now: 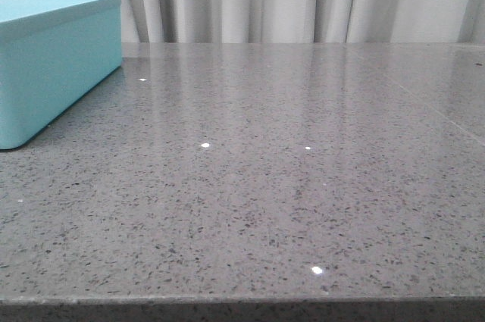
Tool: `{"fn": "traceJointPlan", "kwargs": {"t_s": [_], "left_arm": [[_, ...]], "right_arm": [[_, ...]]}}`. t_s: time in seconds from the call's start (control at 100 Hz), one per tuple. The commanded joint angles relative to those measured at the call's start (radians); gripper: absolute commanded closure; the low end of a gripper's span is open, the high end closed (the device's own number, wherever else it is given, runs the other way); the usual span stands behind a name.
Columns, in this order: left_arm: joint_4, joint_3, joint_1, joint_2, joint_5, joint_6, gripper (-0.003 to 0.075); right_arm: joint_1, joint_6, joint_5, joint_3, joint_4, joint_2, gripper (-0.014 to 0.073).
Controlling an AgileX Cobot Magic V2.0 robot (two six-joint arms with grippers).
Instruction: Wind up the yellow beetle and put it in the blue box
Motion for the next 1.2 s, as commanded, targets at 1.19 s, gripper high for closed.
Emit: {"fn": "traceJointPlan", "kwargs": {"t_s": [1.19], "left_arm": [[-0.010,0.021,0.002,-0.033,-0.082,-0.003,0.0739]], "right_arm": [[-0.402,-0.225,-0.376,0.411,0.127,-0.355,0.0662]]}}
